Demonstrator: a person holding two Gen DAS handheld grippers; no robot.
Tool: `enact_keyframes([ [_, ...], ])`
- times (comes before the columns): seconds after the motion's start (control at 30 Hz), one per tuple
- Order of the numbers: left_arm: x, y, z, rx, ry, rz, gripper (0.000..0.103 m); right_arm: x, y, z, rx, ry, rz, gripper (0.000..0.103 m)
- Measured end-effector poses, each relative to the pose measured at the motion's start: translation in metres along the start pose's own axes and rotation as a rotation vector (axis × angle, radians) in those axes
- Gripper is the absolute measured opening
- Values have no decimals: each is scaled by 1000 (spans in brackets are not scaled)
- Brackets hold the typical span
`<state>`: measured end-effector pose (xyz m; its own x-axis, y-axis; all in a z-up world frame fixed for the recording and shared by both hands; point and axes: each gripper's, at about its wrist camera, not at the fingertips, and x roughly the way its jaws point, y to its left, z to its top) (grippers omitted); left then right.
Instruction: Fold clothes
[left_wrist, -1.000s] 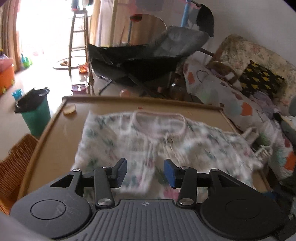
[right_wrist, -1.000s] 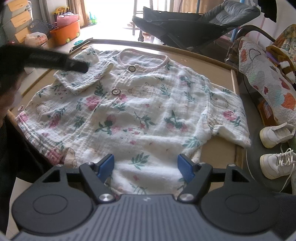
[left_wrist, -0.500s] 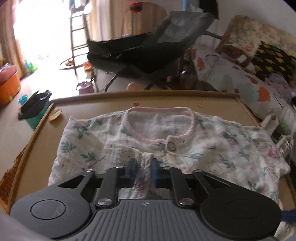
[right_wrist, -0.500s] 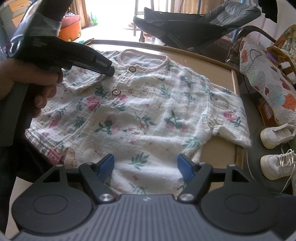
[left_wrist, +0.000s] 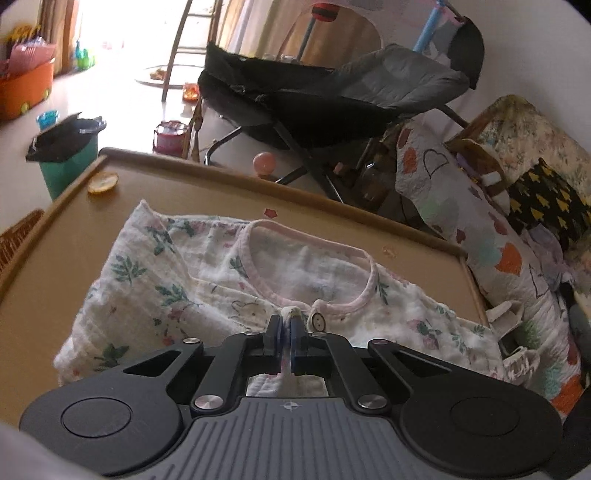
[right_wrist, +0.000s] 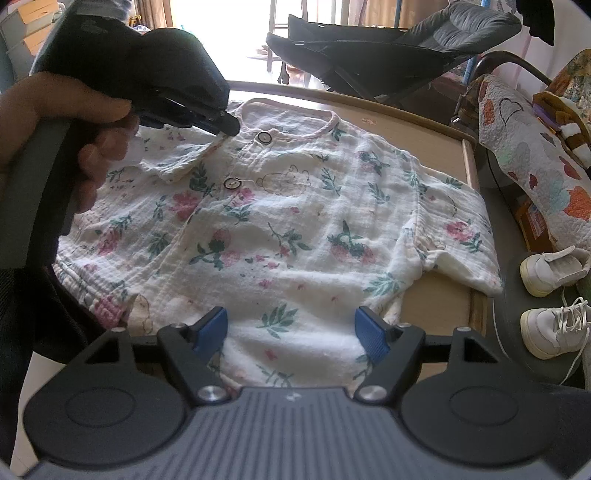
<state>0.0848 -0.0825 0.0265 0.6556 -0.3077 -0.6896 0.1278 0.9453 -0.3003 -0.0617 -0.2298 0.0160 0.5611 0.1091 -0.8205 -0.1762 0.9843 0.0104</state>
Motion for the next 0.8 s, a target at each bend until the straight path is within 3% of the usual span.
enact_keyframes([
  [0.3,16,6,-11,-10,24,2,8,0,0,0,0,0,0,76],
  [0.33,16,7,-11,-10,19,-2,15,0,0,0,0,0,0,76],
  [0.43,15,8,-13,-5,15,-12,21,0,0,0,-1,0,0,76],
  [0.57,1,8,-10,-4,-18,-36,50,0,0,0,-1,0,0,77],
  [0.73,-30,18,-2,-25,-161,4,55,0,1,0,-1,0,-1,77],
  [0.8,-32,30,1,-78,-160,43,55,0,1,0,-1,0,-1,78],
])
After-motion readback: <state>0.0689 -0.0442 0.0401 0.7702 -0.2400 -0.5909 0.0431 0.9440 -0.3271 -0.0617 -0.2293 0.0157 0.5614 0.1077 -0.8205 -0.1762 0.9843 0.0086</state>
